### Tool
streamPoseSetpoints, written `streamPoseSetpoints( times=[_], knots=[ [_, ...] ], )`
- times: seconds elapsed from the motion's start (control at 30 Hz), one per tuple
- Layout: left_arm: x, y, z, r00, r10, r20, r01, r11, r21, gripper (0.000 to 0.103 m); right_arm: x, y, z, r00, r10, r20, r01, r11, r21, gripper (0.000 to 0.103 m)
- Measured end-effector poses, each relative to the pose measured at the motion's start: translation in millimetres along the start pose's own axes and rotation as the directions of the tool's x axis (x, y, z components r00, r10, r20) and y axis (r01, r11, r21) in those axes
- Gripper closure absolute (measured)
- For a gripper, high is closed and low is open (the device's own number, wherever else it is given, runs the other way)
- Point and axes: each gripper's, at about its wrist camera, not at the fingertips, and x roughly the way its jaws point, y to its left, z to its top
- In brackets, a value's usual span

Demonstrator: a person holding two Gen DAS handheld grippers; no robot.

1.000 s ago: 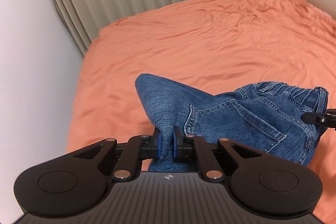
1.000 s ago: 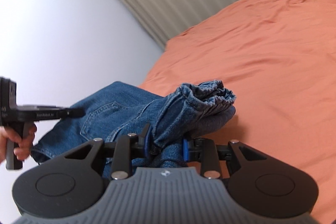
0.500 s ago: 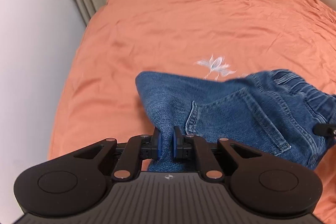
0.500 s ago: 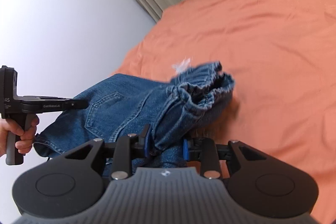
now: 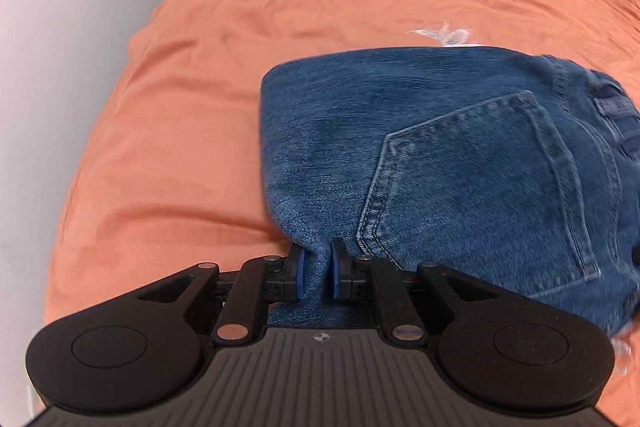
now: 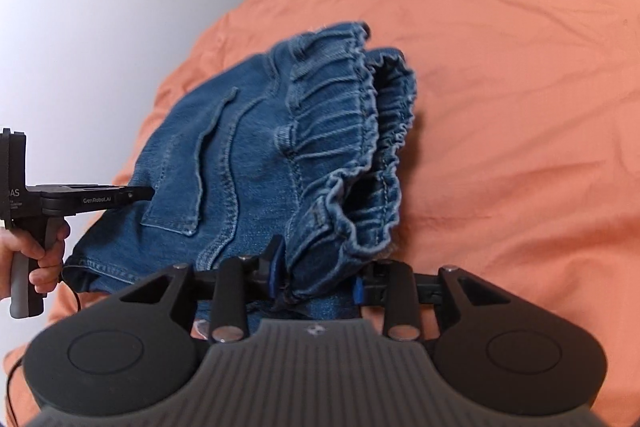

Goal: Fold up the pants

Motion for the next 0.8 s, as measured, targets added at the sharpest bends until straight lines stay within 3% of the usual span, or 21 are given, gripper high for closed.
streamPoseSetpoints(
  times=[0.07,0.13,0.2,0.33,0.37,0.47,0.5,0.6,0.8],
  knots=[
    [-3.3,-3.5,0.7,0.999,0.033,0.003,-0.033,0.999,0.0,0.084,1.2,-0.3,3.4,1.0,-0.003,-0.01,0.003,1.0,0.011,0.068],
    [-12.9,-7.2,3.1,0.997,0.071,0.015,-0.071,0.997,0.02,0.075,-0.9,1.6,10.8,1.0,-0.014,-0.01,0.014,1.0,-0.001,0.058],
    [-29.0,-6.1,3.7,0.996,0.078,0.042,-0.079,0.996,0.028,0.073,-10.9,4.9,15.0,0.999,-0.033,0.011,0.034,0.999,-0.031,0.043],
    [-69.1,2.0,-1.4,0.995,0.04,0.087,-0.044,0.998,0.035,0.075,-51.1,5.2,11.7,0.995,-0.05,0.087,0.06,0.992,-0.114,0.044],
    [-78.1,3.3,-3.1,0.996,0.025,0.081,-0.029,0.999,0.04,0.077,-58.8,7.7,12.0,0.992,-0.06,0.112,0.075,0.988,-0.135,0.048],
    [-94.3,4.3,-14.9,0.999,0.008,0.045,-0.011,0.998,0.059,0.08,-74.9,20.4,14.1,0.97,-0.124,0.207,0.173,0.956,-0.236,0.073],
    [-95.6,3.5,-19.0,0.999,0.006,0.036,-0.008,0.998,0.059,0.08,-79.6,23.3,15.0,0.965,-0.125,0.23,0.185,0.948,-0.26,0.077],
    [-88.0,-3.6,-36.9,1.0,0.01,-0.008,-0.009,0.996,0.084,0.08,-78.2,28.9,18.4,0.971,-0.067,0.228,0.137,0.942,-0.306,0.09],
    [-50.5,-4.0,-66.4,0.994,0.075,-0.074,-0.069,0.994,0.089,0.082,-37.1,26.8,3.7,0.984,-0.126,0.127,0.165,0.917,-0.364,0.095]
  ],
)
